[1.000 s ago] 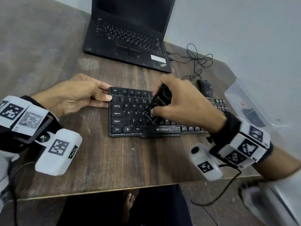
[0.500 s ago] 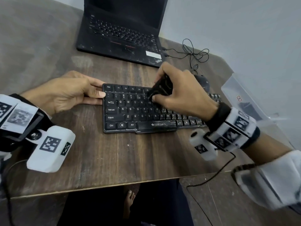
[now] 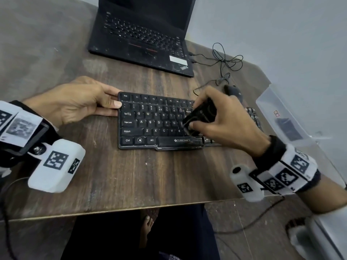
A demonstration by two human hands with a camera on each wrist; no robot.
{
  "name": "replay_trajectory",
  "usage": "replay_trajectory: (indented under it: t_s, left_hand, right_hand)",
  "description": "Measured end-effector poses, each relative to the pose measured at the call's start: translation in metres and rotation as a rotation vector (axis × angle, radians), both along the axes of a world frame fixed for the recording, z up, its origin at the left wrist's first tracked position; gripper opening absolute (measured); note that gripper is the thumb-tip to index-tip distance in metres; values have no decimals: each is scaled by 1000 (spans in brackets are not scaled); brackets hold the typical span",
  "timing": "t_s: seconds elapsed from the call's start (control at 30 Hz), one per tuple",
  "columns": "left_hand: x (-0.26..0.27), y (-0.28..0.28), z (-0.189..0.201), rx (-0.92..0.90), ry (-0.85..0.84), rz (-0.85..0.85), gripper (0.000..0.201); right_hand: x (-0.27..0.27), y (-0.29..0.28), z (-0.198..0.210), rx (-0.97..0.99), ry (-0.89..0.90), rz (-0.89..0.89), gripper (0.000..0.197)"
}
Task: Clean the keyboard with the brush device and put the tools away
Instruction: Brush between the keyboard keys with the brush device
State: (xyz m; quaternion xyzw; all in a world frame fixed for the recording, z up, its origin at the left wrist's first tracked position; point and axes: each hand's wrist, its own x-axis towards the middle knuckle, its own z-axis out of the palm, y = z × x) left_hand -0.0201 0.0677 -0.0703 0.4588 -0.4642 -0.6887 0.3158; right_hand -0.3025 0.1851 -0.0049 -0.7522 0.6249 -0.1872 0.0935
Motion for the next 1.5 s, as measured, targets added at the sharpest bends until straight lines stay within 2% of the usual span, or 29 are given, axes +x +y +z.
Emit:
replay_trajectory:
  t_s: [0.07, 0.13, 0.17, 0.27, 0.3, 0.43, 0.57, 0.63, 0.7, 0.77, 0.9, 1.07, 1.23, 1.3, 1.4, 1.5]
  left_hand:
    - [0, 0, 0, -3, 3, -1, 32]
    - [0, 0, 0, -5, 7, 3, 33]
    - [0, 0, 0, -6, 8, 5, 34]
    - [0, 1, 1, 0, 10, 19, 34]
    - [-1, 1, 0, 2, 11, 20, 35]
    - [0, 0, 0, 2, 5, 3, 41]
    - [-1, -1, 0, 7, -4, 2, 36]
    - [0, -1, 0, 11, -2, 2, 37]
    - [0, -1, -1, 16, -5, -1, 39]
    - [0, -2, 0, 23, 2, -5, 40]
    - [0, -2, -1, 30, 5, 2, 40]
    - [0, -1, 1, 36, 9, -11, 37]
    - [-1, -2, -1, 29, 7, -25, 36]
    - [-1, -4, -1, 30, 7, -27, 37]
    - [1, -4, -2, 22, 23, -32, 38]
    - [4, -7, -4, 19, 30, -27, 37]
  right_hand:
    - [3, 5, -1, -2, 10, 48, 36]
    - [11, 12, -2, 119, 17, 167, 36]
    - [11, 11, -2, 124, 33, 166, 36]
    - [2, -3, 3, -84, 66, -36, 34]
    - [2, -2, 1, -96, 60, -56, 34]
    - [15, 23, -9, 59, -22, 71, 35]
    - [4, 22, -12, -57, -22, -122, 36]
    - [12, 27, -15, -65, -34, -110, 36]
    - [25, 33, -18, 14, -82, -40, 36]
    - [26, 32, -17, 55, -111, -57, 35]
    - [23, 30, -17, -109, -88, -249, 35]
    - [54, 41, -27, -16, -173, -118, 35]
    - [20, 40, -19, -126, -75, -370, 32]
    - [36, 43, -18, -121, -73, -320, 34]
    - [78, 48, -27, -35, -141, -120, 36]
    - [77, 45, -30, -23, -172, -116, 36]
